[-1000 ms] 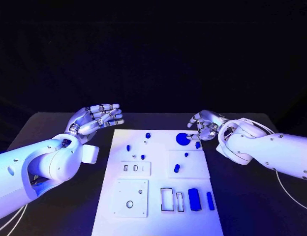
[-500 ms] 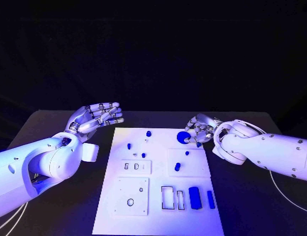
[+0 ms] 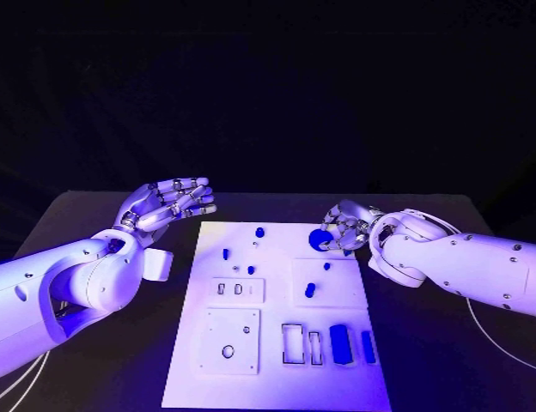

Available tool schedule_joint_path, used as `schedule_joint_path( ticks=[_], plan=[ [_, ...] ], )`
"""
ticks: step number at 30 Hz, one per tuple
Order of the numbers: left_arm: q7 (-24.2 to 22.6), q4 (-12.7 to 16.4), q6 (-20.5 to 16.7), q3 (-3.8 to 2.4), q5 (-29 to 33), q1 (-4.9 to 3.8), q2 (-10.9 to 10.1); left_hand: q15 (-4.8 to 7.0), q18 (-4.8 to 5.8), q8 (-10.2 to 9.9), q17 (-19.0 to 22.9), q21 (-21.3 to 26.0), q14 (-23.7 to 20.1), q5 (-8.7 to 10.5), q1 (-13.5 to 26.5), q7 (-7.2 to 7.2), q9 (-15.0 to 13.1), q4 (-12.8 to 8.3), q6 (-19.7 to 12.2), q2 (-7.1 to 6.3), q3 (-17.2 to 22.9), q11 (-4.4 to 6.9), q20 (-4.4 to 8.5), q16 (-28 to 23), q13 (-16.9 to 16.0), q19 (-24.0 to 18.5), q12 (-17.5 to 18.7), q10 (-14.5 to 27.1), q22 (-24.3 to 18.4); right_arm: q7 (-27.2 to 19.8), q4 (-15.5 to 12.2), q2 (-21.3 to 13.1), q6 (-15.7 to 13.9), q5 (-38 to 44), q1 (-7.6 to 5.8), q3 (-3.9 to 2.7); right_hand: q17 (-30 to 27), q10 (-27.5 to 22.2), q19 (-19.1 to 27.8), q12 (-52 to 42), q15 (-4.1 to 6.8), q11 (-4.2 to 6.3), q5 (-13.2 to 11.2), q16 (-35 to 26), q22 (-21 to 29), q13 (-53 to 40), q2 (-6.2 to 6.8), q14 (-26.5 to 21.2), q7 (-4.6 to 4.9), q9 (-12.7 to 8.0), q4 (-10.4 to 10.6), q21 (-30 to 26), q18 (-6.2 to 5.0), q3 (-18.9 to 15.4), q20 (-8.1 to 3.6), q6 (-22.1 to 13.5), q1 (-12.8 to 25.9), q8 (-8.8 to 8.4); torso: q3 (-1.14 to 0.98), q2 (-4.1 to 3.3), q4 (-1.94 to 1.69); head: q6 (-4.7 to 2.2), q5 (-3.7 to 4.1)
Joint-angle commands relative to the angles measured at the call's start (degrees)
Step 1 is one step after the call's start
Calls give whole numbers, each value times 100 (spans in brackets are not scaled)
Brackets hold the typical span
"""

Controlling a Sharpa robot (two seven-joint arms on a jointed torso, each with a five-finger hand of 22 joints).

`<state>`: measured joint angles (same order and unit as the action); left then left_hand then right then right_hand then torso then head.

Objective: Assemble the parts on the task board

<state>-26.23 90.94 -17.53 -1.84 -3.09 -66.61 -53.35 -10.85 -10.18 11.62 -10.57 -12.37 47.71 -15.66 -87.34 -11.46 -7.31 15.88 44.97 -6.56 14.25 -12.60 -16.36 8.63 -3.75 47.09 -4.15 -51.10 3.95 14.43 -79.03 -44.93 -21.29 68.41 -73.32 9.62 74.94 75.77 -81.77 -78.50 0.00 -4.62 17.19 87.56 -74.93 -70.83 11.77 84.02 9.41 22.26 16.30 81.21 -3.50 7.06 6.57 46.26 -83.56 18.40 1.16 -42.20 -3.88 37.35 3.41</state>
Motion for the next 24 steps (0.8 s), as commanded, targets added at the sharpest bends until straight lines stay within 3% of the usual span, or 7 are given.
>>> schedule_joint_path(
  ticks=[1, 15, 24],
  plan=[
    [-45, 6, 109, -4, 23, -5, 13, -3, -6, 7, -5, 24, -41, 37, 16, -345, 3, -7, -38, -56, 34, -6, -7, -34, 2, -43, 30, 32, -5, 70, 62, 39, 91, 181, 11, 2, 820, 58, -47, -45, -48, 0, 26, 23, -436, -58, -22, 456, -2, 8, 7, 29, 59, 51, 6, 40, -66, 32, -4, 2, 2, -1, -2],
    [-40, -2, 118, -4, 23, -5, 19, -3, -6, 7, -5, 24, -41, 37, 16, -345, 3, -7, -38, -56, 34, -6, -7, -34, 2, -43, 30, 32, -5, 131, 155, 153, 56, 531, 58, 8, 897, 228, -117, -213, -36, 18, 29, 55, -546, -315, -78, 470, -20, -8, -19, 108, 84, 252, -4, 151, -175, 78, -8, 1, 1, 6, -3],
    [-38, -5, 120, -4, 23, -5, 21, -3, -6, 7, -5, 24, -41, 37, 16, -345, 3, -7, -38, -56, 34, -6, -7, -34, 2, -43, 30, 32, -5, 148, 62, 183, -37, 775, 98, 11, 945, 387, -168, -350, 9, 75, 34, 75, -639, -542, -4, 478, -86, -59, 3, 168, 103, 694, -40, 440, -185, 138, -4, 8, 2, 7, -1]
  ],
)
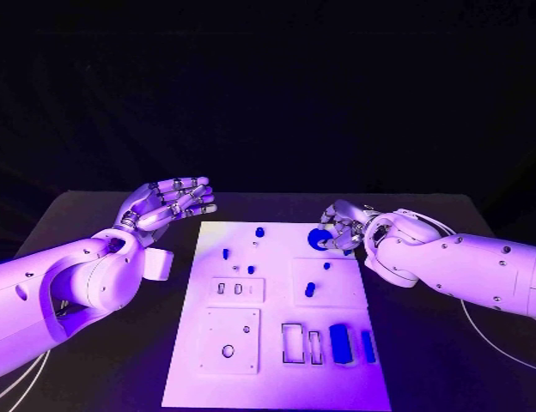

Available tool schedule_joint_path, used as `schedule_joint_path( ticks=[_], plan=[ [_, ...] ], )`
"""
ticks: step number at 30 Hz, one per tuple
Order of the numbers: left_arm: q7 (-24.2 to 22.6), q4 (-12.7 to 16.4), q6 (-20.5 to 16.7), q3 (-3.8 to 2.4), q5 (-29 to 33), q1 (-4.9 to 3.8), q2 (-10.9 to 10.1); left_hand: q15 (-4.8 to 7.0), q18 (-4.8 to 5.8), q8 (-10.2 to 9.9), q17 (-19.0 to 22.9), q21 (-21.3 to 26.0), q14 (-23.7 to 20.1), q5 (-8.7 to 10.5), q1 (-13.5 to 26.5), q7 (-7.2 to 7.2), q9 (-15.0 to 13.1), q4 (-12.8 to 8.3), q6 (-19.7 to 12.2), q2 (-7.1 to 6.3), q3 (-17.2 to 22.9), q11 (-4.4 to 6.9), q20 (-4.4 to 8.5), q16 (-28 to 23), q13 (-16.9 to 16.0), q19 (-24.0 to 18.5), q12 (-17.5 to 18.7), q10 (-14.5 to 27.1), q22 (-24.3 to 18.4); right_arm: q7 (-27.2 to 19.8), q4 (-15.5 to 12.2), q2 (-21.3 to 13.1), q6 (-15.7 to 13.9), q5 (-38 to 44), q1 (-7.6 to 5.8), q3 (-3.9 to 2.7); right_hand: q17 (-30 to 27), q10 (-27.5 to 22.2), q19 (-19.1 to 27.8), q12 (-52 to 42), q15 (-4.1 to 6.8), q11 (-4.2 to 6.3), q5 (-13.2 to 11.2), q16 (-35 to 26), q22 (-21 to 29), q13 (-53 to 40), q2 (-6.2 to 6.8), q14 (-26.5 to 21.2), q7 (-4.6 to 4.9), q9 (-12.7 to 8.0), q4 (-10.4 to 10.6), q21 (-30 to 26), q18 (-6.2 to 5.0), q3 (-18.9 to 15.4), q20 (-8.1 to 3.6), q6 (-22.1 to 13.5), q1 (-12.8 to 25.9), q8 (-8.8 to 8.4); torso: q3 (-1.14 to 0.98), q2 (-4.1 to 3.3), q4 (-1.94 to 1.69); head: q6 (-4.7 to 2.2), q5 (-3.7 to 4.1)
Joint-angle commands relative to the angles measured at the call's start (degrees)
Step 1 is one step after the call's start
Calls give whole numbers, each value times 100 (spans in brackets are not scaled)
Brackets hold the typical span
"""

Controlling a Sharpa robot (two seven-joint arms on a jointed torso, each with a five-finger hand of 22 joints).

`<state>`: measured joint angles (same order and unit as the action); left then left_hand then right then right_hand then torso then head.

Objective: Assemble the parts on the task board

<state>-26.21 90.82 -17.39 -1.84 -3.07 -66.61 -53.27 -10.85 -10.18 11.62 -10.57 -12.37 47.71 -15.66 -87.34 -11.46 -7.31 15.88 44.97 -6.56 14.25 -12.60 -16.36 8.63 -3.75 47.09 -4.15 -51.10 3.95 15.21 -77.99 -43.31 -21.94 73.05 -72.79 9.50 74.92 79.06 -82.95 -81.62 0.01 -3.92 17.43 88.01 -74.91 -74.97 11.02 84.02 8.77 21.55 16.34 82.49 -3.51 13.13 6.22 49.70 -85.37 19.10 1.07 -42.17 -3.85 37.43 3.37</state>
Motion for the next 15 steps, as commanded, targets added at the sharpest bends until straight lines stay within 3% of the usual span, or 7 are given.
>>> schedule_joint_path(
  ticks=[1, 6, 15],
  plan=[
    [-39, 7, 106, -4, 21, -5, 14, -3, -6, 7, -5, 24, -41, 37, 16, -345, 3, -6, -38, -55, 34, -6, -7, -34, 2, -43, 30, 32, -5, 87, -53, 21, -3, 355, 47, 24, 950, 85, -61, -56, 23, 24, 10, 31, -658, -162, 73, 478, -44, 12, -6, 52, 107, 160, -16, 166, -1, 92, 5, 4, -4, -3, 4],
    [-39, 4, 105, -4, 21, -5, 14, -3, -6, 7, -5, 24, -41, 37, 16, -345, 3, -6, -38, -55, 34, -6, -7, -34, 2, -43, 30, 32, -5, 201, -112, 21, -249, 672, 57, 24, 959, 141, -91, -76, 116, 131, 20, 34, -709, -228, 28, 480, -159, 60, -54, 82, 117, 678, -100, 440, -48, 226, 5, 6, -4, -15, -7],
    [-37, -5, 108, -4, 21, -5, 25, -3, -6, 7, -5, 24, -41, 37, 16, -345, 3, -6, -38, -55, 34, -6, -7, -34, 2, -43, 30, 32, -5, 235, -443, 33, -746, 1180, 22, 22, 958, 178, -170, -72, 153, 165, 0, 32, -823, -262, 193, 481, -193, 134, -142, 161, 147, 1183, -145, 477, 127, 307, 9, 6, -5, -59, -42]
  ],
)
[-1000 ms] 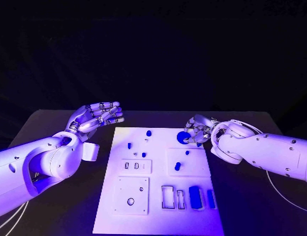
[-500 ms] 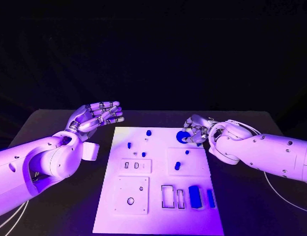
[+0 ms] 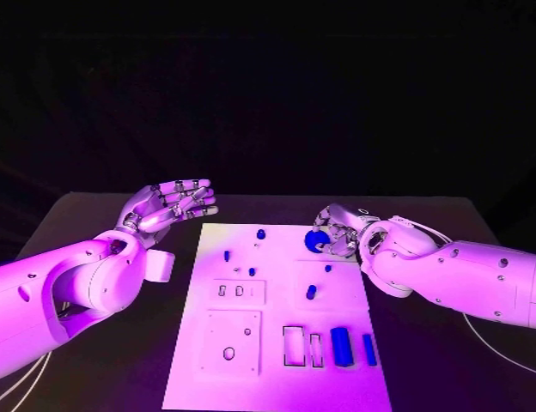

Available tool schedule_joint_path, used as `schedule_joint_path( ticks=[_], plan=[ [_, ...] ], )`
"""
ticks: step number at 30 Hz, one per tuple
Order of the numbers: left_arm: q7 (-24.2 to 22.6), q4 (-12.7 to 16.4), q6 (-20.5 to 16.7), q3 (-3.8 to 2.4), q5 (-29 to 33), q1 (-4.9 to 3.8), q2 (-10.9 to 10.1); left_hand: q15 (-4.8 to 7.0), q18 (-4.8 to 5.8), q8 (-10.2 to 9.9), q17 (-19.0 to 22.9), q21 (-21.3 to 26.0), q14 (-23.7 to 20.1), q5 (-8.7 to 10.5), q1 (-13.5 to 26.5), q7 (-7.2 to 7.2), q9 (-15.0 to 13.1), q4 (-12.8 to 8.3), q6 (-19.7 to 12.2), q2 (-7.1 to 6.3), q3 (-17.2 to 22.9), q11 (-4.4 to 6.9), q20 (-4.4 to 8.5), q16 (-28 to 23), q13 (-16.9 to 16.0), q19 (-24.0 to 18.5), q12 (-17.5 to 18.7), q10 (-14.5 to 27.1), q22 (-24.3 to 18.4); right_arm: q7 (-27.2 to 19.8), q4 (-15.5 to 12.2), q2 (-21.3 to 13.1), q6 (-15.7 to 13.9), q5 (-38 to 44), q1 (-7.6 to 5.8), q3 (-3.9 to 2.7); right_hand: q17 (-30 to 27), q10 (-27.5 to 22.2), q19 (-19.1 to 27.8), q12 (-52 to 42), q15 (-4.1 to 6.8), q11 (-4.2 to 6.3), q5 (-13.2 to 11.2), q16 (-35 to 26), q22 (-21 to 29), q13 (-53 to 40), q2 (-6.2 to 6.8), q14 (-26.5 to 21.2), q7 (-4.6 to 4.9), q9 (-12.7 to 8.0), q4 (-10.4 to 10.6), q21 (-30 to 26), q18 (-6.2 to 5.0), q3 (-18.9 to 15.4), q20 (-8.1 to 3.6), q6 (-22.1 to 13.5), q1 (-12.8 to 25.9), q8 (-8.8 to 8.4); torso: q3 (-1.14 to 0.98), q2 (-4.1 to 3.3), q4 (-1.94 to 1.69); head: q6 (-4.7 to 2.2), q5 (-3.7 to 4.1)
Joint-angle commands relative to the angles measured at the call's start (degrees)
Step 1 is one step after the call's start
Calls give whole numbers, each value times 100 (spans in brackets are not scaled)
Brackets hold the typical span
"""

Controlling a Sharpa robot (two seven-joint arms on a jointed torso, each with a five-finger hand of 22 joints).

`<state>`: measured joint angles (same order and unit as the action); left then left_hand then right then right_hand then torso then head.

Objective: Assemble the parts on the task board

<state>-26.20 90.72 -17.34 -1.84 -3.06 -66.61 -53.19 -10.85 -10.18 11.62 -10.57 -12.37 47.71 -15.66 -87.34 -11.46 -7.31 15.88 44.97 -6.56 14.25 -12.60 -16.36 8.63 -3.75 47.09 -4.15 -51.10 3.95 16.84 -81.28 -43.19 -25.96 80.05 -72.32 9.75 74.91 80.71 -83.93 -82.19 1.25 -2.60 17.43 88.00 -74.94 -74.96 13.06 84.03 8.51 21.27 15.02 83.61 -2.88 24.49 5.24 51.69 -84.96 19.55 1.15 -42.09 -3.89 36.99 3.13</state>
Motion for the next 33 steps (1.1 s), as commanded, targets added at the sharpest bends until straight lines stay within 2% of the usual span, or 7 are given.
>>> schedule_joint_path(
  ticks=[1, 6, 12, 24, 33],
  plan=[
    [-37, 4, 103, -4, 21, -5, 19, -3, -6, 7, -5, 24, -41, 37, 16, -345, 3, -6, -38, -55, 34, -6, -7, -34, 2, -43, 30, 32, -5, 75, -161, 33, -375, 525, -35, -4, 959, 14, -72, -14, 28, 32, 0, 32, -820, -263, -11, 480, -167, 162, -10, 49, 84, 47, -47, 278, 86, 262, 2, -1, -1, -11, -23],
    [-35, 2, 105, -3, 21, -5, 36, -3, -6, 7, -5, 24, -41, 37, 16, -345, 3, -6, -38, -55, 34, -6, -7, -34, 2, -43, 30, 32, -5, 91, -377, 190, -475, 726, -79, -6, 970, 17, -78, -14, 30, 33, -1, 35, -829, -266, 2, 482, -167, 168, -20, 55, 86, 82, -48, 276, 106, 266, 2, -5, -10, -1, -38],
    [-34, 2, 107, -3, 21, -5, 52, -3, -6, 7, -5, 24, -41, 37, 16, -345, 3, -6, -38, -55, 34, -6, -7, -34, 2, -43, 30, 32, -5, 121, -382, 491, -485, 831, -91, -6, 971, 22, -82, -13, 30, 33, -3, 35, -834, -269, 19, 483, -166, 173, -33, 58, 88, 131, -50, 268, 137, 267, 9, -6, -13, 16, -64],
    [-28, 15, 112, -3, 21, -5, 74, -3, -7, 13, -9, 32, -43, 37, 19, -343, 2, -10, -38, -59, 55, -4, -7, -40, 1, -45, 28, 30, -3, 89, 33, 1176, -434, 863, -2, -4, 967, 29, -75, -14, 29, 29, -5, 34, -826, -276, 33, 482, -160, 177, -49, 48, 85, 189, -50, 247, 175, 261, 5, -18, -11, 41, -114],
    [-22, 23, 120, -4, 21, -6, 92, -3, -7, 13, -9, 32, -43, 37, 19, -343, 2, -10, -38, -59, 55, -4, -7, -40, 1, -45, 28, 30, -3, 60, 301, 1445, -340, 825, 90, 4, 952, 23, -58, -7, 26, 25, -8, 29, -805, -269, 43, 479, -154, 179, -58, 28, 78, 219, -49, 231, 204, 254, 3, -18, -20, 63, -147]
  ],
)
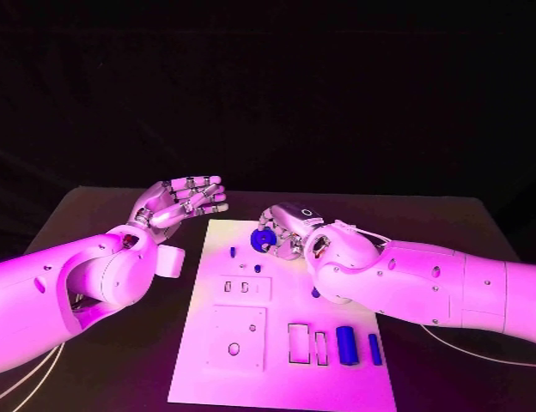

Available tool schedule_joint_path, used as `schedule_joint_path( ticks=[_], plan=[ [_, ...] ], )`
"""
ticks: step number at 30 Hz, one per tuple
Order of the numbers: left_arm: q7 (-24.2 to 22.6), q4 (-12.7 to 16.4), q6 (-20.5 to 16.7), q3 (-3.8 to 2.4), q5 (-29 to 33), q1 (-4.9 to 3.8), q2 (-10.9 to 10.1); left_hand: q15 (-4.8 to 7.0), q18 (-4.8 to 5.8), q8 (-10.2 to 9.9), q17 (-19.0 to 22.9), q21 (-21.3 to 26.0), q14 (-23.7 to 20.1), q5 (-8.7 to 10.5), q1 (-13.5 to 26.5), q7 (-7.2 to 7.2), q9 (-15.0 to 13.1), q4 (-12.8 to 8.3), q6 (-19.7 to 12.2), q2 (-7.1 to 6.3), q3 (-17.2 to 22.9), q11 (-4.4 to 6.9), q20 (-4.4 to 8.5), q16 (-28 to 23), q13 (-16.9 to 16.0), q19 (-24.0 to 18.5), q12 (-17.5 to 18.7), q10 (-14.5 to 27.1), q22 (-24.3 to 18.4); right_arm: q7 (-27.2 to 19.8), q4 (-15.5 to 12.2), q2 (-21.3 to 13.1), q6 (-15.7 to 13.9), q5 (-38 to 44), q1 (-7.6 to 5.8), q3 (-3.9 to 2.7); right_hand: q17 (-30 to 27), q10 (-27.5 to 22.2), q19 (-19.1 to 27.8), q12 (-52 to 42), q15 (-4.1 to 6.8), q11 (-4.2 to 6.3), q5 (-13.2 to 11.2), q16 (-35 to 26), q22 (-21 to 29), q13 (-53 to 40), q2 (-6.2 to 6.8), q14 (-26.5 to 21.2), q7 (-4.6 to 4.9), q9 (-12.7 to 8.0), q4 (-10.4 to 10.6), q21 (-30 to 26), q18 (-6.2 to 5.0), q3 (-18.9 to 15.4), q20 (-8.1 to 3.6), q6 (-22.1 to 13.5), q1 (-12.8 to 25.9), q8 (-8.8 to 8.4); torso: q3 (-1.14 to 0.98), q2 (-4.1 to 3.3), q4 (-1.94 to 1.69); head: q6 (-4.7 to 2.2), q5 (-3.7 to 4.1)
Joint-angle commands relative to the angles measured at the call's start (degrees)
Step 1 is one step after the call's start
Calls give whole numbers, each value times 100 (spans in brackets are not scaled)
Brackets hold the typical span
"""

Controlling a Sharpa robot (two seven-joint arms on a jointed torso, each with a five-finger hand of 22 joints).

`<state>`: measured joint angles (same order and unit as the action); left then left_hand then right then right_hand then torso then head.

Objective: Assemble the parts on the task board

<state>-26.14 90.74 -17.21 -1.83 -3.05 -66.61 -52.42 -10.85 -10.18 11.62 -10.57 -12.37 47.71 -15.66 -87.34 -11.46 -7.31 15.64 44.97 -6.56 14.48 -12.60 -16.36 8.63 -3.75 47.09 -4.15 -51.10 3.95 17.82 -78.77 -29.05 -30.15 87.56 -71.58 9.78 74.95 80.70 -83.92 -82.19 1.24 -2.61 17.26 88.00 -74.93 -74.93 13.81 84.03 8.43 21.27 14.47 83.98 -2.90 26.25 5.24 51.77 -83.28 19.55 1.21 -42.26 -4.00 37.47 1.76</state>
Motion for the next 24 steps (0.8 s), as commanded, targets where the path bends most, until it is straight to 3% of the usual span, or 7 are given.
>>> schedule_joint_path(
  ticks=[1, 24],
  plan=[
    [-28, 23, 107, -5, 19, -6, 14, -3, -7, 13, -9, 32, -43, 37, 19, -343, 2, 14, -38, -59, 31, -4, -7, -40, 1, -45, 28, 30, -3, -40, 73, 51, 96, 67, 28, 1, 948, 24, -59, -8, 27, 25, 9, 30, -806, -272, -32, 479, -147, 179, -2, -8, 80, 43, -50, 224, 36, 254, -3, -1, -6, 14, -14],
    [-21, 29, 103, -5, 19, -6, 20, -3, -7, 13, -9, 32, -43, 37, 19, -343, 2, 14, -38, -59, 31, -4, -7, -40, 1, -45, 28, 30, -3, -41, 478, 313, 193, 26, 101, 10, 899, -93, 5, 96, -21, -36, 0, 12, -738, -146, 51, 468, -73, 169, -84, -86, 58, 223, -14, 38, 236, 160, -12, -2, -4, 26, -31]
  ],
)
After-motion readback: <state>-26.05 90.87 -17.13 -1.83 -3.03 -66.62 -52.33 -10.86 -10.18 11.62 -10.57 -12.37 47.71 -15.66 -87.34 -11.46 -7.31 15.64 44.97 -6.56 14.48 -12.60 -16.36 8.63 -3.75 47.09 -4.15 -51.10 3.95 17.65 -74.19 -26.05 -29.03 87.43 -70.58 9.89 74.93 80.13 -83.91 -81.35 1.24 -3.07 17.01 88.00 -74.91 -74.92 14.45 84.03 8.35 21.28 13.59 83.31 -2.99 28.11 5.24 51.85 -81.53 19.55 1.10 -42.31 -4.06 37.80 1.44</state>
